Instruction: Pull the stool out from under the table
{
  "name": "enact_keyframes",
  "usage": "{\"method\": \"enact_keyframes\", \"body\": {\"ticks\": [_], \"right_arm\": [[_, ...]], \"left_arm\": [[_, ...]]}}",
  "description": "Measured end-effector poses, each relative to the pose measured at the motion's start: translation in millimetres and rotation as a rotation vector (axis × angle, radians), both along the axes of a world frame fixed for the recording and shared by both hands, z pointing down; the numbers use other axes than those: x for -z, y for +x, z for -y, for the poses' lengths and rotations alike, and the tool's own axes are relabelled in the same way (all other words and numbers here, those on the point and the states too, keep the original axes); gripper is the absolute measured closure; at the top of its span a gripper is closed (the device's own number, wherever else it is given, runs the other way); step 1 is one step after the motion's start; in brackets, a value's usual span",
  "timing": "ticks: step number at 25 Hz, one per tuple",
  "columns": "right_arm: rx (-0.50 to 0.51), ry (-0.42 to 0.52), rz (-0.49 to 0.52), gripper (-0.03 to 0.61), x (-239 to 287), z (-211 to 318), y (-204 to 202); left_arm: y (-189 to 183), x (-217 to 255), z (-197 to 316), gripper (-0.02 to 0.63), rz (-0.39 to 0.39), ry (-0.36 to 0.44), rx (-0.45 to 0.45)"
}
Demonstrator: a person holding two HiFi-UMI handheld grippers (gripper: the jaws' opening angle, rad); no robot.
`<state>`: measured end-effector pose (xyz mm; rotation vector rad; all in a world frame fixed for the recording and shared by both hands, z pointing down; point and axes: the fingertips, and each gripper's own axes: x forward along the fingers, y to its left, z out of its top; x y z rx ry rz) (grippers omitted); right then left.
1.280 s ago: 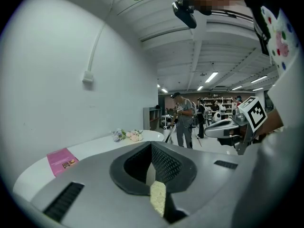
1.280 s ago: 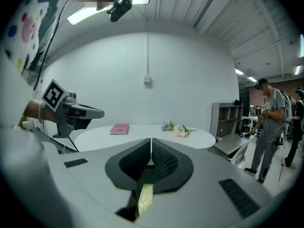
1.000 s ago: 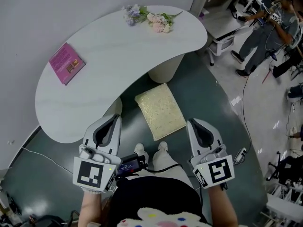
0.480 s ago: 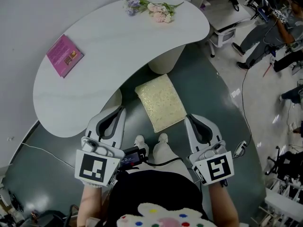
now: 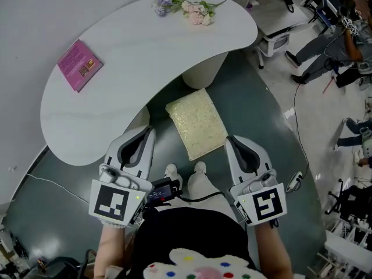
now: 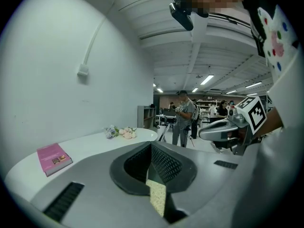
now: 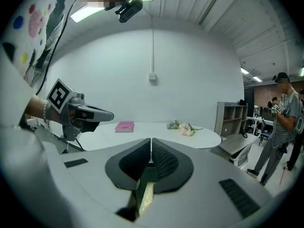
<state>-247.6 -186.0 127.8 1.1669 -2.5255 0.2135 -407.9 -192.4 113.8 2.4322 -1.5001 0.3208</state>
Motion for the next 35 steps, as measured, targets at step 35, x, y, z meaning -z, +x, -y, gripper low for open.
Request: {"method": "enact_keyframes", "body": {"ticks": [35], "right_arm": [[-0.010,0.030,-0.003,0.541,6.2,-14.7,6.1]], "left_arm": [[14.8,10.5,-10.4,0.597,0.002,0.050,-0.038]]}}
